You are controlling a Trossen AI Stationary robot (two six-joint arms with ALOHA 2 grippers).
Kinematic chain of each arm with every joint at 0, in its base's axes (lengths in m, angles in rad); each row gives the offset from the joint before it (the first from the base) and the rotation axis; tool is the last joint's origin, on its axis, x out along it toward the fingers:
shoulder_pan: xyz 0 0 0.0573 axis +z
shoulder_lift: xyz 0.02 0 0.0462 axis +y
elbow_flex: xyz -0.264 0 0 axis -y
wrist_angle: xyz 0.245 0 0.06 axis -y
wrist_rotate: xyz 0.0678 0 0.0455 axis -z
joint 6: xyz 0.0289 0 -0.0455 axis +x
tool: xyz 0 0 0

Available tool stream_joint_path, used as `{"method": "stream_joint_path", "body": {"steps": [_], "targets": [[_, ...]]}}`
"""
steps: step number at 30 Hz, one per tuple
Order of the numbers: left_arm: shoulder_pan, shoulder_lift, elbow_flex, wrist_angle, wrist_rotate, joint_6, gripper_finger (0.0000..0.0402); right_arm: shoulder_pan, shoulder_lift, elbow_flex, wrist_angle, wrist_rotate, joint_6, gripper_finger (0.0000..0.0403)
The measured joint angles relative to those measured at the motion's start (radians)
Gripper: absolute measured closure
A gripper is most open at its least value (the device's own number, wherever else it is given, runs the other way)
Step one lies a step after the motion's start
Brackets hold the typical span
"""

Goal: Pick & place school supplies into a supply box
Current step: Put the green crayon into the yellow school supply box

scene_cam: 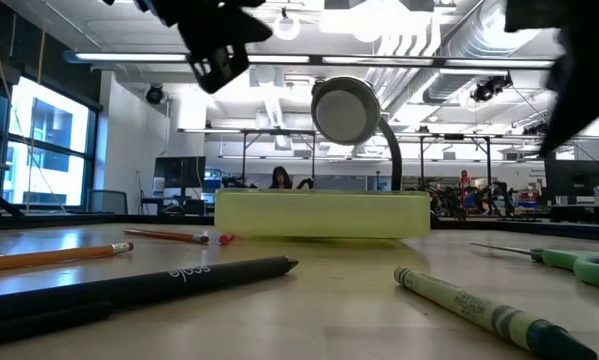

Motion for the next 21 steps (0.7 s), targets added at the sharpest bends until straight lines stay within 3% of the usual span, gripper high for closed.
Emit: {"method": "stream_joint_path", "body": {"steps": [6, 13, 21], "targets": [[0.002, 0.001, 0.000, -0.023, -0.106, 0.042, 0.0261, 0.056, 0.004, 0.001, 0.055, -0.029, 0.108, 0.0265], [0.002, 0.009, -0.001, -0.021, -0.111, 0.041, 0.0261, 0.065, 0.041, 0.001, -0.046, -0.244, 0.217, 0.0265], [0.002, 0.009, -0.001, -0.020, -0.111, 0.035, 0.0261, 0.142, 0.087, 0.000, -0.063, -0.214, 0.320, 0.0265]]}}
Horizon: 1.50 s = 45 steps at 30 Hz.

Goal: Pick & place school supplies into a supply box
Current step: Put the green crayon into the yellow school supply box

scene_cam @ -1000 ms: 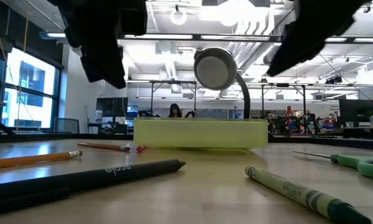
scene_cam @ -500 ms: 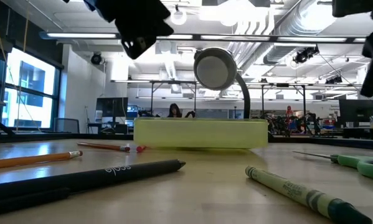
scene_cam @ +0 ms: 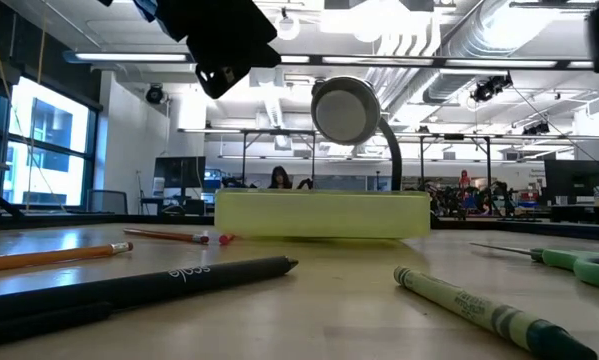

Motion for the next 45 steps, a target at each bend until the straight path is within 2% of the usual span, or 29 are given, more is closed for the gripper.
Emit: {"method": "stream_joint_path", "body": {"steps": [7, 13, 21, 26, 37, 45], "targets": [[0.000, 0.000, 0.000, 0.001, 0.000, 0.000, 0.0261, 0.098, 0.058, 0.000, -0.030, -0.036, 0.164, 0.0265], [0.000, 0.000, 0.000, 0.002, 0.000, -0.004, 0.0261, 0.137, 0.116, 0.000, -0.010, 0.085, 0.169, 0.0265], [0.000, 0.000, 0.000, 0.003, -0.001, -0.098, 0.0261, 0.158, 0.181, 0.001, -0.009, 0.081, 0.181, 0.0265], [0.000, 0.000, 0.000, 0.005, -0.045, -0.111, 0.0261, 0.180, 0.237, 0.006, 0.000, 0.097, 0.217, 0.0265], [0.000, 0.000, 0.000, 0.010, -0.056, -0.123, 0.0261, 0.282, 0.365, 0.005, 0.049, 0.324, 0.192, 0.0265], [0.000, 0.000, 0.000, 0.009, -0.075, -0.132, 0.0261, 0.294, 0.372, 0.002, 0.069, 0.354, 0.169, 0.0268]]}}
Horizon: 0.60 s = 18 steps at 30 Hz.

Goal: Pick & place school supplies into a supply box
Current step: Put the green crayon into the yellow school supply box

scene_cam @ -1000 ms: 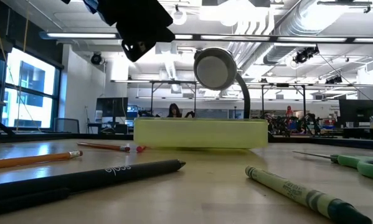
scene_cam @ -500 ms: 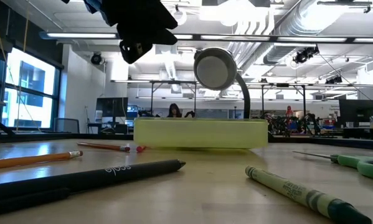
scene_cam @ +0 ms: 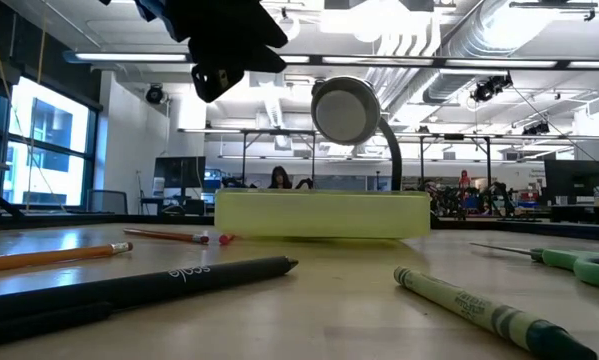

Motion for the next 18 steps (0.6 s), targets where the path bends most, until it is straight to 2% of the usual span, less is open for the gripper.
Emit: {"method": "stream_joint_path", "body": {"steps": [4, 9, 15, 18], "targets": [[0.000, 0.000, 0.000, 0.000, -0.004, 0.000, 0.0261, 0.000, 0.001, -0.002, 0.027, 0.015, -0.018, 0.0300], [0.000, 0.000, 0.000, -0.002, -0.004, 0.000, 0.0261, -0.001, 0.002, 0.001, 0.040, 0.019, -0.037, 0.0385], [0.000, 0.000, 0.000, -0.002, -0.004, 0.000, 0.0261, -0.034, -0.009, 0.003, 0.027, 0.020, -0.080, 0.0383], [0.000, 0.000, 0.000, -0.002, -0.004, 0.000, 0.0261, -0.065, -0.045, 0.000, 0.007, 0.000, -0.115, 0.0395]]}}
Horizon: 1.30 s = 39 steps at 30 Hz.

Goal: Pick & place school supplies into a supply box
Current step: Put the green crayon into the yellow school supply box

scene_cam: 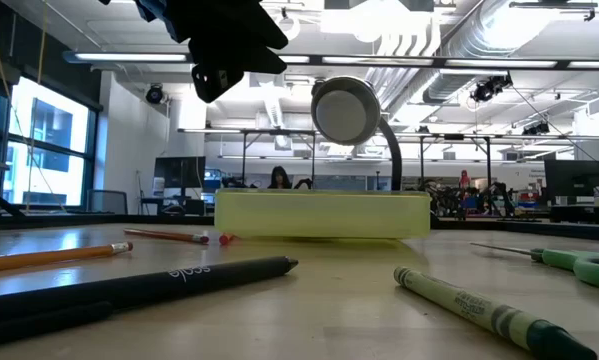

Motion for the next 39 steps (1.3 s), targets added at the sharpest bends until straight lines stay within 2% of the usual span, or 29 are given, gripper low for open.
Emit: {"method": "stream_joint_path", "body": {"steps": [3, 5, 10, 15, 18, 21, 24, 26, 28, 31, 39], "targets": [[0.000, 0.000, 0.000, 0.000, 0.007, 0.000, 0.0261, -0.039, -0.053, -0.003, -0.085, 0.003, -0.011, 0.0395], [0.000, 0.000, 0.000, 0.000, 0.008, 0.000, 0.0261, -0.077, -0.092, -0.012, -0.201, 0.004, -0.017, 0.0394], [0.000, 0.000, 0.000, -0.007, 0.008, 0.000, 0.0261, -0.198, -0.173, -0.010, -0.294, 0.177, -0.148, 0.0399], [0.000, 0.000, 0.000, -0.007, 0.008, 0.000, 0.0261, -0.376, -0.254, -0.005, -0.125, 0.468, -0.418, 0.0399], [0.000, 0.000, 0.000, -0.007, 0.004, 0.000, 0.0261, -0.497, -0.288, -0.003, 0.090, 0.535, -0.672, 0.0400], [0.000, 0.000, 0.000, -0.007, -0.011, 0.000, 0.0261, -0.614, -0.291, -0.003, 0.328, 0.451, -0.990, 0.0400], [0.000, 0.000, 0.000, -0.007, -0.011, -0.001, 0.0261, -0.720, -0.270, -0.003, 0.545, 0.251, -1.236, 0.0401], [0.000, 0.000, 0.000, -0.007, -0.010, 0.000, 0.0261, -0.775, -0.250, -0.003, 0.667, 0.104, -1.339, 0.0401], [0.000, 0.000, 0.000, -0.007, -0.010, 0.000, 0.0261, -0.820, -0.221, -0.002, 0.755, -0.013, -1.394, 0.0402], [0.000, 0.000, 0.000, -0.007, -0.010, 0.000, 0.0261, -0.872, -0.174, -0.002, 0.818, -0.126, -1.439, 0.0402], [0.000, 0.000, 0.000, -0.007, -0.010, 0.001, 0.0261, -0.951, -0.094, -0.002, 0.837, -0.264, -1.401, 0.0377]]}}
